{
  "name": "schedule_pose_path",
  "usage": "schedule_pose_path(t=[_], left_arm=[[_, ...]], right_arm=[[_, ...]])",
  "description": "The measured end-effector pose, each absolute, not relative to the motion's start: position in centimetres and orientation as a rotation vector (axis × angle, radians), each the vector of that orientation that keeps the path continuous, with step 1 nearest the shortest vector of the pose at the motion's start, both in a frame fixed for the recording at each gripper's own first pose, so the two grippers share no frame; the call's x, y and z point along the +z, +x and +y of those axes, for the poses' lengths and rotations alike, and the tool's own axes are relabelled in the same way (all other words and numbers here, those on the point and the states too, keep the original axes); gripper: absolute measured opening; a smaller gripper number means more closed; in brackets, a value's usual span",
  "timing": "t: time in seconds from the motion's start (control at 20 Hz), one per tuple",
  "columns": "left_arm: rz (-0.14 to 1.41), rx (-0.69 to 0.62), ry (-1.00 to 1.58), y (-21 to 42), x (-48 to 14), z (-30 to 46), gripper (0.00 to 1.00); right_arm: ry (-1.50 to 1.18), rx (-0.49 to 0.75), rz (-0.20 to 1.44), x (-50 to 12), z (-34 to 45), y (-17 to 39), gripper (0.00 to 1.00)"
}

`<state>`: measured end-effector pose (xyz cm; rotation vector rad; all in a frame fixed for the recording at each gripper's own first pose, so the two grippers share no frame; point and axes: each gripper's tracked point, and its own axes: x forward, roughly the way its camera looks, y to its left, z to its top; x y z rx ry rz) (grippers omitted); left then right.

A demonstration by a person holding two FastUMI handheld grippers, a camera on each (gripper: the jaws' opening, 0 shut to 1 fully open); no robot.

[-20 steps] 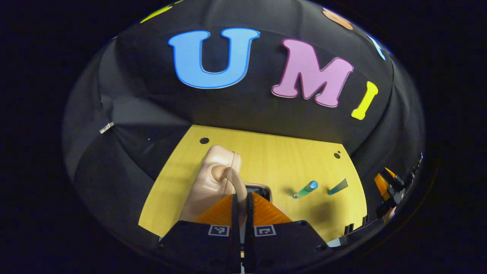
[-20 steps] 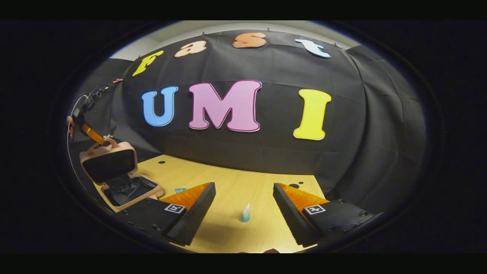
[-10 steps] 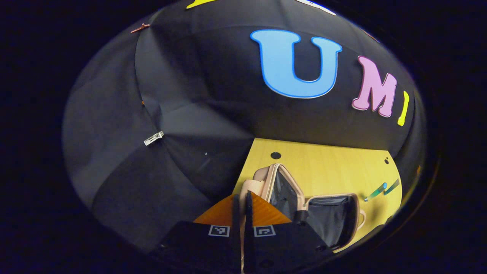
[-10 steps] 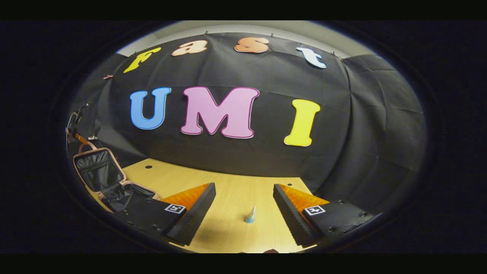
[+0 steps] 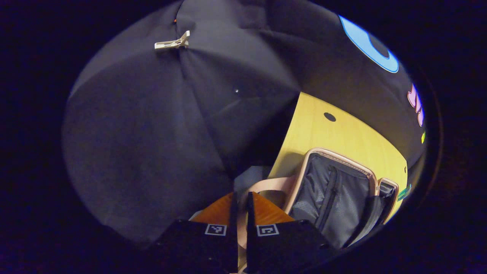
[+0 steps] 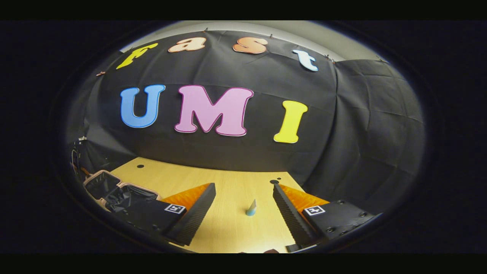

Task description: First open the suitcase, pack the skin care products into it, and then close the suitcase.

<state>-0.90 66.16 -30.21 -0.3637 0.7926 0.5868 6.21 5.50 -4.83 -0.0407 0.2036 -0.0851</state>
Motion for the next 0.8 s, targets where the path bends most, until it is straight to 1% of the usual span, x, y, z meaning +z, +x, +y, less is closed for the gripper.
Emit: schedule_pose_path(t=[0.05, 0.1, 0.2, 0.3, 0.4, 0.45, 0.55, 0.8], left_arm=[[0.783, 0.591, -0.374, -0.9, -30.4, 66.4, 0.19], [0.766, 0.595, -0.371, -1.0, -30.1, 66.4, 0.28], [0.736, 0.611, -0.341, -0.9, -29.2, 66.7, 0.56], [0.614, 0.618, -0.263, -0.4, -25.7, 66.9, 0.84], [0.444, 0.612, -0.192, 0.4, -20.2, 65.8, 0.83], [0.381, 0.589, -0.166, 0.4, -17.7, 64.0, 0.88], [0.304, 0.538, -0.122, 0.4, -13.2, 60.4, 0.95], [0.116, 0.361, -0.095, 2.2, -2.9, 49.5, 0.96]], right_arm=[[-0.05, -0.092, 0.206, -4.9, 5.6, 6.0, 0.96], [-0.059, -0.1, 0.203, -4.8, 5.6, 5.8, 0.96], [-0.054, -0.115, 0.204, -5.0, 5.7, 5.7, 0.96], [-0.029, -0.132, 0.186, -5.3, 5.9, 5.7, 0.96], [-0.02, -0.157, 0.161, -5.3, 5.4, 6.0, 0.96], [-0.019, -0.16, 0.171, -5.9, 5.5, 6.0, 0.96], [-0.027, -0.162, 0.169, -6.1, 5.2, 6.4, 0.97], [-0.032, -0.159, 0.148, -5.7, 4.8, 7.8, 0.96]])
